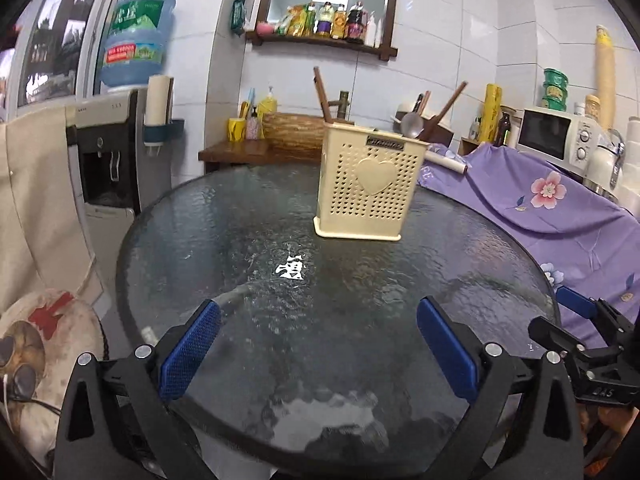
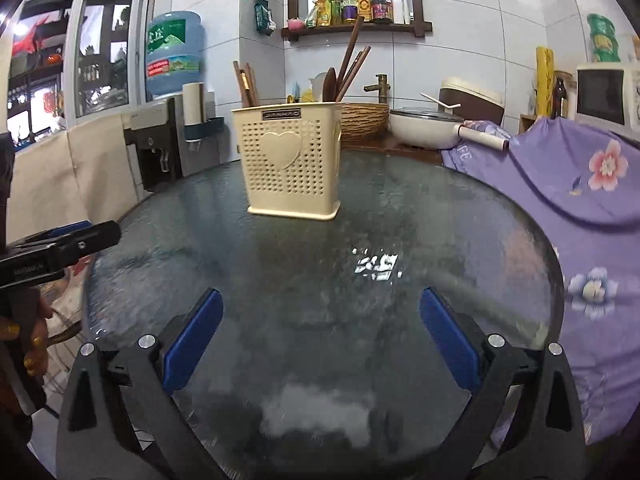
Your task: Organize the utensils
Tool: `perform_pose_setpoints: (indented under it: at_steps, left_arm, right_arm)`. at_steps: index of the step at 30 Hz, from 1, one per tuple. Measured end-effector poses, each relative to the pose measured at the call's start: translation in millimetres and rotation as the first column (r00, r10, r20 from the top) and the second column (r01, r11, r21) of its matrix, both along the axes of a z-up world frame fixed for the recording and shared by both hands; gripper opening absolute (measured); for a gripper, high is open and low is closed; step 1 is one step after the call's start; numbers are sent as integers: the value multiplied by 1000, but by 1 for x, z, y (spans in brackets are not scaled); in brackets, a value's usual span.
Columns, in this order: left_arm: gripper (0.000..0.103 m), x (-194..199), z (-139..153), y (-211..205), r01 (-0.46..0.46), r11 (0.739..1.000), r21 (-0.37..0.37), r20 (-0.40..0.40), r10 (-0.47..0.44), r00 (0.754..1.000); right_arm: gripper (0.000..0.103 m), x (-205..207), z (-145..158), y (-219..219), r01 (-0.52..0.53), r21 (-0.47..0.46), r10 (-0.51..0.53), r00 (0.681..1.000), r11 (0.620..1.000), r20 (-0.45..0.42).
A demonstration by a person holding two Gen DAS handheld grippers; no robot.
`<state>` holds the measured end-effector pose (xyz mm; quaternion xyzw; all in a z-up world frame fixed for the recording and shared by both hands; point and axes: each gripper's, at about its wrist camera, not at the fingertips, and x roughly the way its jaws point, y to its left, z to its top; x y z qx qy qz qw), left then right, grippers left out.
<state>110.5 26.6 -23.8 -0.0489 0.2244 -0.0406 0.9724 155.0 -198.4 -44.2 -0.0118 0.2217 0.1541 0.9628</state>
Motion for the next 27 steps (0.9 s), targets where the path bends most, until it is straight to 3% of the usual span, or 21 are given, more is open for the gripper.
perform_pose_setpoints:
  at_steps: [6, 9, 14, 21, 27]
  left_arm:
    - [97, -53, 23, -20, 64, 998, -7, 110, -63, 992]
    - [97, -72, 31, -32, 78, 997, 27, 150, -81, 985]
    - [97, -96, 36, -45, 87, 994, 70, 173, -98, 980]
    - [97, -103, 33, -34, 98, 994, -44, 143, -91, 986]
    - [97, -106, 39, -26, 71, 997, -37, 167, -64, 984]
  right_arm:
    - [97, -72, 23, -7, -32, 19, 29, 990, 999, 141]
    - [97, -102, 39, -10, -46, 29, 39, 978, 999, 206]
    - [97, -123, 57, -16, -77, 64, 59, 967, 995, 247]
    - [97, -142, 65, -12, -71, 28, 60, 952, 997, 300]
    - [97, -144, 66, -9, -57, 1, 54, 949, 998, 309]
